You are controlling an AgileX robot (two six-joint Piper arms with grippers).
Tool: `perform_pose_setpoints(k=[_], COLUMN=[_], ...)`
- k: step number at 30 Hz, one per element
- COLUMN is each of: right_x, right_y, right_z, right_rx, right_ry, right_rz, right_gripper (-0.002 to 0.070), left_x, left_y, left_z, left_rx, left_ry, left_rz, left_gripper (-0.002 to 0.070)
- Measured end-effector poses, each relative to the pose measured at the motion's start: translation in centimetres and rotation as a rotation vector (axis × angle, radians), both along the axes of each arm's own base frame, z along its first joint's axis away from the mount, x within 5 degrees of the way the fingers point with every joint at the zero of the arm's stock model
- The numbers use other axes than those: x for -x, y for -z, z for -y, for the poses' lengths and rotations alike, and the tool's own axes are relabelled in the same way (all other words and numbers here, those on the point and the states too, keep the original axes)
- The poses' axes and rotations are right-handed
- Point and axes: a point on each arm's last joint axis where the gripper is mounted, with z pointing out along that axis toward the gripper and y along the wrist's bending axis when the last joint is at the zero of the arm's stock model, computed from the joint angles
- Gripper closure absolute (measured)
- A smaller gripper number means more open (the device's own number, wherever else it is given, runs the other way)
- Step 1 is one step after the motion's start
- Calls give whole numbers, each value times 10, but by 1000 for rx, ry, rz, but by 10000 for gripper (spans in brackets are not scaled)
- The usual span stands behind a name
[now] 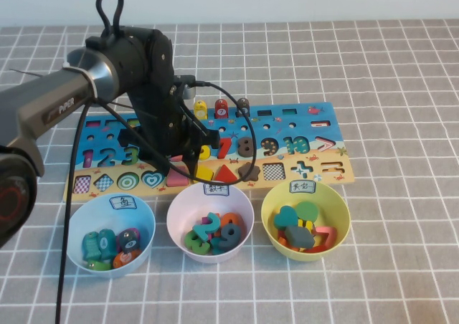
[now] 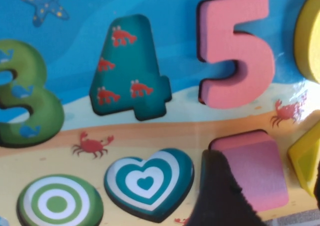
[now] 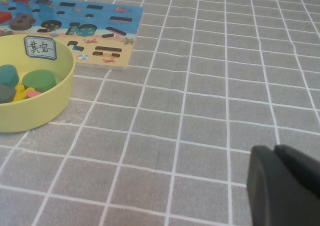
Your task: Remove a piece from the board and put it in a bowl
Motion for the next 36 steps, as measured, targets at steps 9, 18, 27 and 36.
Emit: perform_pose_setpoints(k=[9, 18, 27, 36], right_x=[0, 0, 0, 0], right_y=[0, 0, 0, 0], right_z=[0, 0, 0, 0], right_rx=[0, 0, 0, 0], right_ry=[0, 0, 0, 0], right_rz=[0, 0, 0, 0], right_gripper=[694, 694, 694, 694], left_x=[-1, -2, -3, -3], left_y=[0, 0, 5, 5], left_z=[-4, -4, -3, -2], left_rx=[-35, -36, -30, -28], left_ry=[-40, -55, -68, -69], left_rz=[12, 14, 3, 1], left_gripper=[324, 358, 365, 367])
